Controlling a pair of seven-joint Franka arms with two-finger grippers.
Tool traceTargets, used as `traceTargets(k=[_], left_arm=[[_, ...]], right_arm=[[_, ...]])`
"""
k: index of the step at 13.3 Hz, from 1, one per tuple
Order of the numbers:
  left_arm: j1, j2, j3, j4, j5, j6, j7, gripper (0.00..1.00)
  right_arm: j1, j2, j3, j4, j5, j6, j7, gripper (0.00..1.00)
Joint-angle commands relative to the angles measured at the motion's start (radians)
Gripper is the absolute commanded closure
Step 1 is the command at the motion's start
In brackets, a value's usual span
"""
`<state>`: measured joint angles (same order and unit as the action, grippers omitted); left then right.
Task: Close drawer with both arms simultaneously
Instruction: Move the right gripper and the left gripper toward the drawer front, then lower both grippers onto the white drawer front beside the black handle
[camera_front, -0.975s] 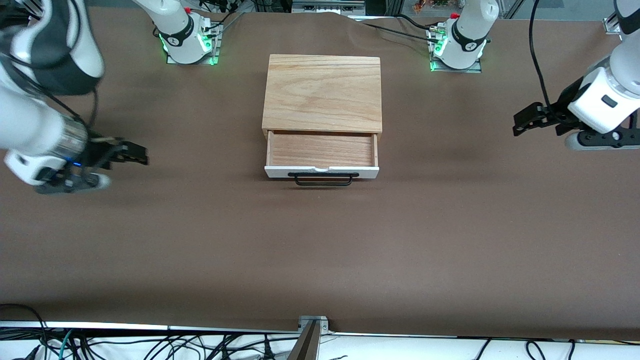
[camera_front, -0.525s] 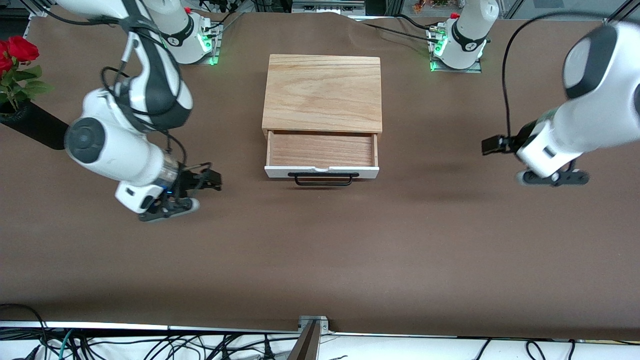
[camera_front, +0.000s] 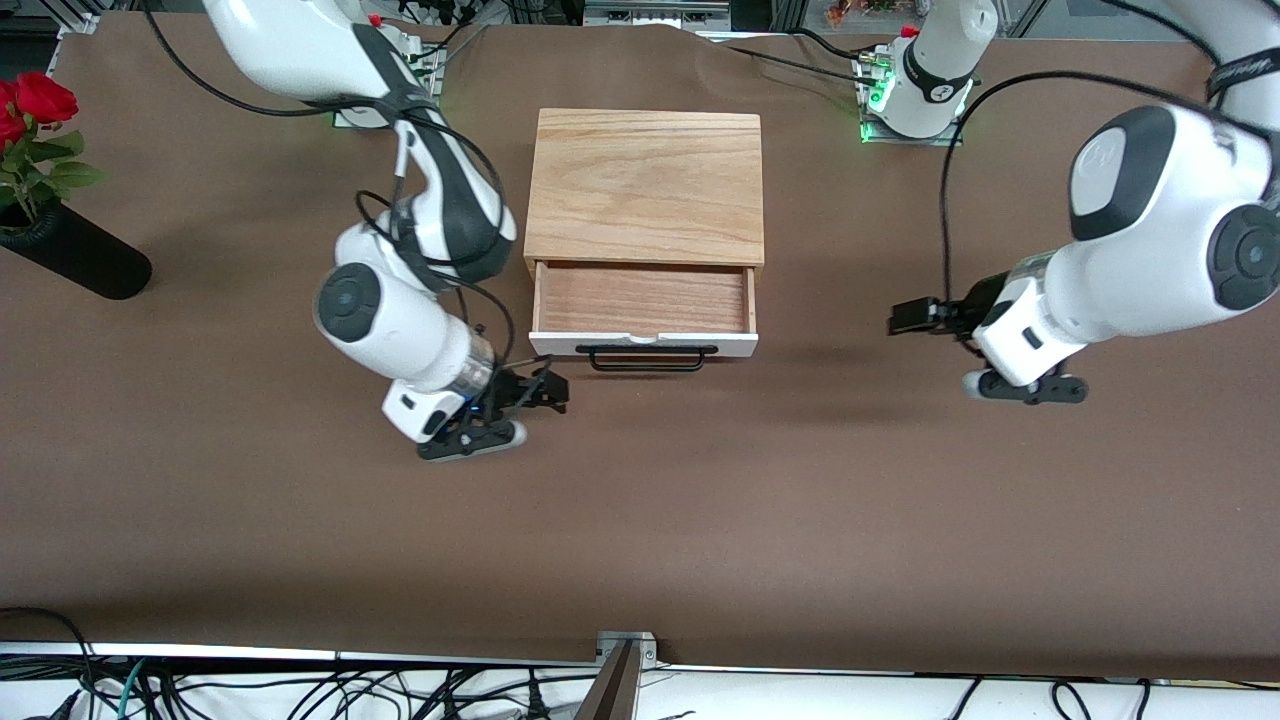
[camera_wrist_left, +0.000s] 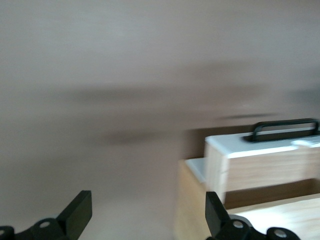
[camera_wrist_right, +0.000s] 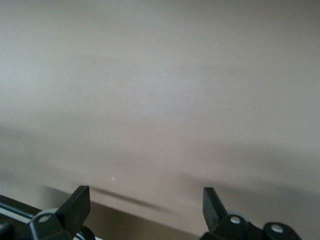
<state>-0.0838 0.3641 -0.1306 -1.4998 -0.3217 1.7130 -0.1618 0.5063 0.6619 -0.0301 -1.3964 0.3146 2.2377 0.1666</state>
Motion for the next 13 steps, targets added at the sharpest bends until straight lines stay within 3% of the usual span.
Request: traceTargets(k=[1, 3, 9, 13], left_arm=[[-0.092, 0.104, -0.003, 0.013, -0.102, 0.150, -0.056, 0.00], [-0.167, 0.142, -0.003, 0.016, -0.103, 0.209, -0.100, 0.00], [-0.231, 0.240, -0.011, 0.020, -0.115, 0.279, -0.097, 0.00], [-0.234, 0.265, -0.012, 0.018, -0.235, 0.324, -0.093, 0.00]], right_arm=[[0.031, 0.031, -0.008, 0.034, 0.029, 0.000, 0.014, 0.00], [0.031, 0.035, -0.008, 0.034, 0.060, -0.015, 0.011, 0.00], [0.035, 0.022, 0.006, 0.034, 0.089, -0.232, 0.011, 0.00], [0.032, 0.016, 0.004, 0.034, 0.115, -0.328, 0.011, 0.00]])
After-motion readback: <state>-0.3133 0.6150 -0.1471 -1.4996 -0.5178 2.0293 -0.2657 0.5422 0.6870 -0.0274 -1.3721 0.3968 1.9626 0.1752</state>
